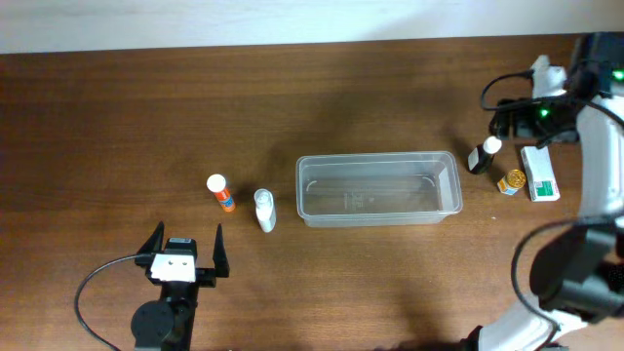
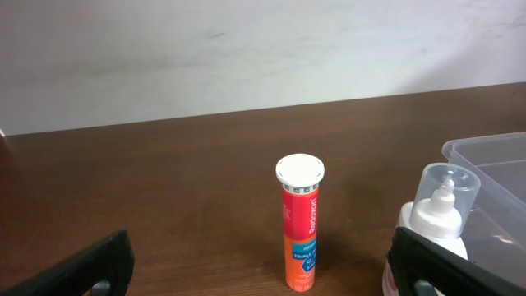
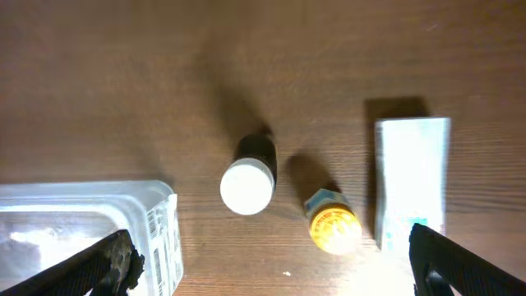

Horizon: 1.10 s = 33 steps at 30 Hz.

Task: Pack container
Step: 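Move right gripper over the dark brown bottle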

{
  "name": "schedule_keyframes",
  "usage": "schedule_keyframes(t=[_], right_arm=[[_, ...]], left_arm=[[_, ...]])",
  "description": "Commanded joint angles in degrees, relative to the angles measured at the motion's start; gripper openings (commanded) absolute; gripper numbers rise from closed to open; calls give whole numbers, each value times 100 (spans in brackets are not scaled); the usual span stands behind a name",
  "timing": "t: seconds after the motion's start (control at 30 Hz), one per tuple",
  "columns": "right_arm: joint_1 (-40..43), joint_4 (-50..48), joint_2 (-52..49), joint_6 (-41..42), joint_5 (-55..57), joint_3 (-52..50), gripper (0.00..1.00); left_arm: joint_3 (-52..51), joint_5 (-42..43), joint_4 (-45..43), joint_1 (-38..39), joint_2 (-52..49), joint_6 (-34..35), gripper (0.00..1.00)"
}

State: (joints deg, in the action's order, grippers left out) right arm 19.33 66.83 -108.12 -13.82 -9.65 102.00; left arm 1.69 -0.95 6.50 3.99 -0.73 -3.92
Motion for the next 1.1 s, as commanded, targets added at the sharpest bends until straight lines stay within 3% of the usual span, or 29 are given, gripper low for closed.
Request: schedule_keyframes(t=[0.0, 0.2, 0.33, 0.5, 0.8, 1.0, 1.07], right_arm=[[-197, 4, -369, -205, -105, 109, 98], [-358, -2, -841, -208, 70, 85, 100], [-352, -22, -1062, -273, 125, 85, 93], [-352, -136, -1215, -380, 155, 76, 93], [-352, -407, -1425, -378, 173, 70, 80], [-352, -407, -1517, -396, 173, 17, 77], [-352, -450, -1517, -396, 175, 17, 70]], left_arm=[[-26, -17, 0, -42, 44, -90, 99], [-26, -17, 0, -42, 44, -90, 99], [-26, -17, 0, -42, 44, -90, 99], [-26, -17, 0, -42, 44, -90, 99], [-26, -17, 0, -42, 44, -90, 99], [-26, -17, 0, -42, 44, -90, 99], [-26, -17, 0, -42, 44, -90, 99]])
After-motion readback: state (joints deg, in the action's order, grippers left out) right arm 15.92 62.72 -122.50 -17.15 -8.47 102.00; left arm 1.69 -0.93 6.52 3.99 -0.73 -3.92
